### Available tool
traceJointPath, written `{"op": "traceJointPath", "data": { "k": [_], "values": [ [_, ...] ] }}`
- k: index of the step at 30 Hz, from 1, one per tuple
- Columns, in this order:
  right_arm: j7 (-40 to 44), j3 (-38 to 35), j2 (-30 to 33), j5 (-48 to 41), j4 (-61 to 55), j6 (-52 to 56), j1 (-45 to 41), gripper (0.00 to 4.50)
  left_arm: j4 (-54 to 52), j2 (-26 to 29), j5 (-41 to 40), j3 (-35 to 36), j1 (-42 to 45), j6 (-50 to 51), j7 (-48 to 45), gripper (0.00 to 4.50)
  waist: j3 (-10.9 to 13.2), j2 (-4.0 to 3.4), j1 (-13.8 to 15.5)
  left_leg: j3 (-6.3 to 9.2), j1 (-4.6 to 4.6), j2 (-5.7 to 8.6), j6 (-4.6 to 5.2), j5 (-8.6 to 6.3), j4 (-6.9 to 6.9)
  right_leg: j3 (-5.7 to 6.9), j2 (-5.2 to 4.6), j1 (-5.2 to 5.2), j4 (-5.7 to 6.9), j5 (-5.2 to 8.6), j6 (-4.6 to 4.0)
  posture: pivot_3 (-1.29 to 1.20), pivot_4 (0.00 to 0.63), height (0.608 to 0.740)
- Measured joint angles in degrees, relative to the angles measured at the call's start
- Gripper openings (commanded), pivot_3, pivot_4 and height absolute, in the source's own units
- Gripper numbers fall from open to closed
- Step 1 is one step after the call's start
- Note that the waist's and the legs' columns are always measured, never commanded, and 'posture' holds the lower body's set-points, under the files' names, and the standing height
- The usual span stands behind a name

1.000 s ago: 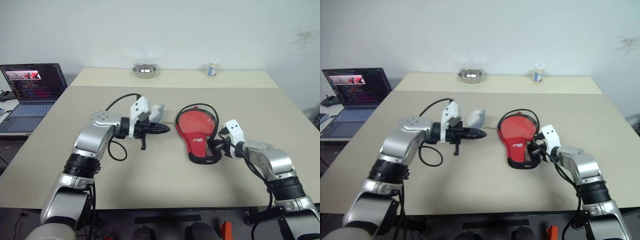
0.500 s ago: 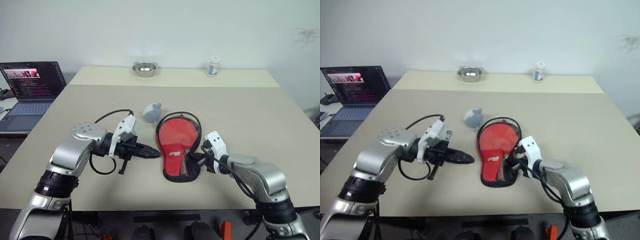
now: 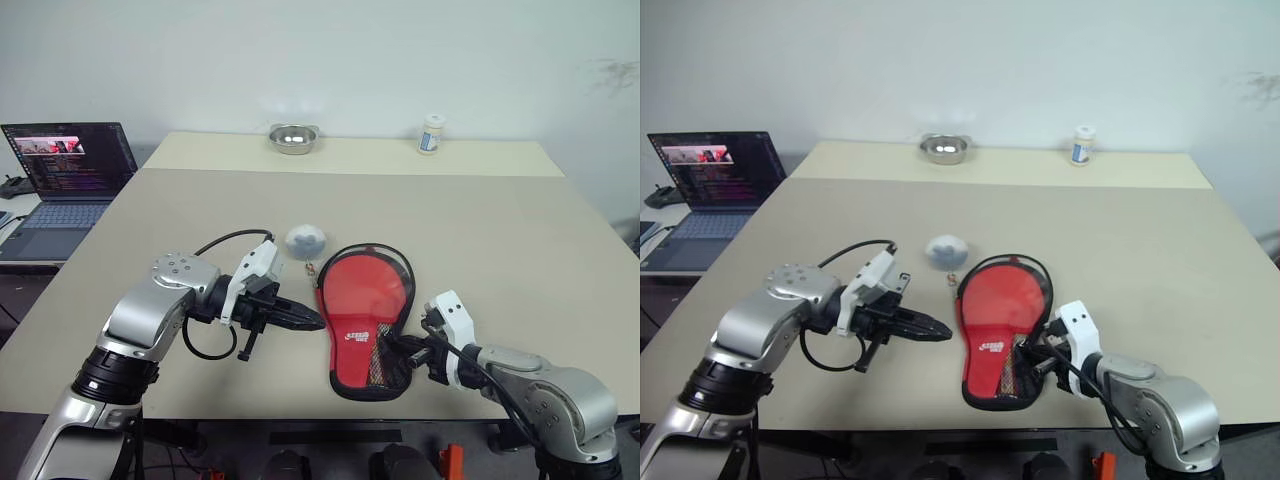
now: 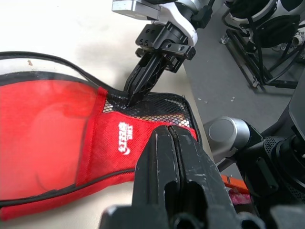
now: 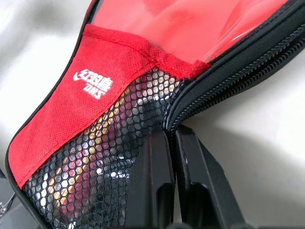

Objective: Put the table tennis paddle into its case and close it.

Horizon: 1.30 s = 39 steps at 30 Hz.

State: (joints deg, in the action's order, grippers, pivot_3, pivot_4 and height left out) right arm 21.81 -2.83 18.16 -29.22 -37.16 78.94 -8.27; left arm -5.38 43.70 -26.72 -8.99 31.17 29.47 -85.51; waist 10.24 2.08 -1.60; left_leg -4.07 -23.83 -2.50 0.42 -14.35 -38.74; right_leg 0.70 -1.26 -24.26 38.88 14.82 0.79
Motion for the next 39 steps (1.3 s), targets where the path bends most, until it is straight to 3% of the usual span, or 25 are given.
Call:
{"op": "traceJointPath", "data": {
  "k": [21, 30, 33, 39],
  "values": [
    [-0.65, -3.05, 4.34, -4.09, -2.36, 2.66, 1.15, 0.02, 0.52, 0.0, 0.25, -0.82, -0.16, -1.21, -0.17, 0.0, 0.0, 0.0, 0.15, 0.01, -0.02, 0.06, 0.0, 0.0, 0.0, 0.0, 0.01, 0.02, -0.03, 0.0, 0.01, 0.0, 0.15, 0.74],
    [-2.09, -4.14, 3.34, -5.25, -4.34, 4.39, 2.56, 0.02, 1.21, -0.03, 0.46, -1.92, -0.19, -1.64, -0.35, 0.0, 0.0, 0.0, 0.13, 0.03, 0.0, 0.02, 0.0, 0.0, 0.0, 0.01, 0.01, 0.02, -0.02, 0.0, 0.01, 0.0, 0.15, 0.74],
    [-2.98, -4.39, 2.3, -5.31, -4.21, 4.45, 2.45, 0.71, 1.66, -0.09, 0.63, -2.01, -0.14, -2.12, -0.35, 0.0, 0.0, 0.0, 0.1, 0.03, 0.0, -0.01, 0.0, 0.0, 0.0, 0.01, 0.0, 0.01, -0.02, 0.0, 0.01, 0.0, 0.15, 0.74],
    [-2.7, -4.57, 4.54, -5.6, -4.11, 4.16, 1.8, 2.67, 1.82, -0.43, 0.88, -2.02, -0.04, -2.74, -0.07, 0.0, 0.01, -0.01, 0.08, 0.02, 0.0, -0.01, 0.0, 0.0, -0.01, 0.0, 0.01, 0.01, -0.01, 0.0, 0.01, 0.0, 0.15, 0.74]
  ]
}}
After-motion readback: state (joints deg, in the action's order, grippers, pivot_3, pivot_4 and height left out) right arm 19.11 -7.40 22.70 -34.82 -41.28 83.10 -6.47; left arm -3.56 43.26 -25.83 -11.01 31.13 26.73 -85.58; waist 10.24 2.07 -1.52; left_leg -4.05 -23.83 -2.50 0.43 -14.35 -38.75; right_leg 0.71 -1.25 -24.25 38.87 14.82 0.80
